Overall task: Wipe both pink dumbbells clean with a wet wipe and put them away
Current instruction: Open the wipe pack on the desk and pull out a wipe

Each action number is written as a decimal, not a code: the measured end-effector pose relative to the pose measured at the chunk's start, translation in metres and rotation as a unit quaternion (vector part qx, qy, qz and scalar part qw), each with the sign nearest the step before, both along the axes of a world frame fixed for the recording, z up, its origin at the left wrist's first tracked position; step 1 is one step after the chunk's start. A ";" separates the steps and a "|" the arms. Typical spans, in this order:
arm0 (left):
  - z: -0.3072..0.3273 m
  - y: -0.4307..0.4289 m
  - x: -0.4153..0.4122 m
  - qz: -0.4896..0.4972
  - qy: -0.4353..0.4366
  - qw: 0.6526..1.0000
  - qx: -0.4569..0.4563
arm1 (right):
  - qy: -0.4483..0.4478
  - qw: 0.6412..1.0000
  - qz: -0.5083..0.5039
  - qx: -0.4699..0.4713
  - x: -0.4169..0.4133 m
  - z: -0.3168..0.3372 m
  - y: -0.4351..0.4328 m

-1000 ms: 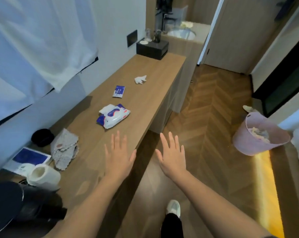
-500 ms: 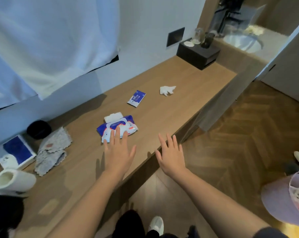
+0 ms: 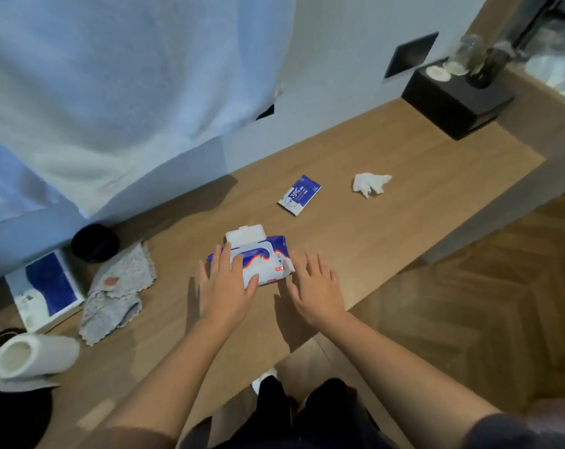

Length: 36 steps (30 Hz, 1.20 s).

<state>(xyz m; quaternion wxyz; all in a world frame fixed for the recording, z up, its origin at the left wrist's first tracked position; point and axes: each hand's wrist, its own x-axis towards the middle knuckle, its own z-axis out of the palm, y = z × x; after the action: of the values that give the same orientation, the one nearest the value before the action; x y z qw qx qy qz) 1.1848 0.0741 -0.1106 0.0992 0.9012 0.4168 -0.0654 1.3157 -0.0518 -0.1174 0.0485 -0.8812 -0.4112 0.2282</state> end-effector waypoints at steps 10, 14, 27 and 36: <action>-0.005 0.020 0.041 -0.020 0.088 0.995 0.033 | 0.013 0.989 0.146 -0.025 0.037 -0.026 0.037; -0.012 0.021 0.050 0.006 0.116 0.993 0.019 | 0.026 0.982 0.181 -0.051 0.048 -0.034 0.037; -0.017 0.021 0.065 0.035 0.122 0.991 0.034 | -0.004 0.973 0.222 -0.065 0.062 -0.048 0.044; -0.025 0.020 0.070 0.026 0.092 0.995 0.043 | 0.006 0.974 0.225 -0.001 0.063 -0.044 0.046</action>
<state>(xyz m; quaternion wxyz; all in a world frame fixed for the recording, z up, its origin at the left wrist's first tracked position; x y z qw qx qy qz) 1.2548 0.0941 -0.1359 0.0234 0.8837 0.4498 -0.1271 1.3785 -0.0057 -0.1609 -0.0024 -0.7648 -0.5981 0.2394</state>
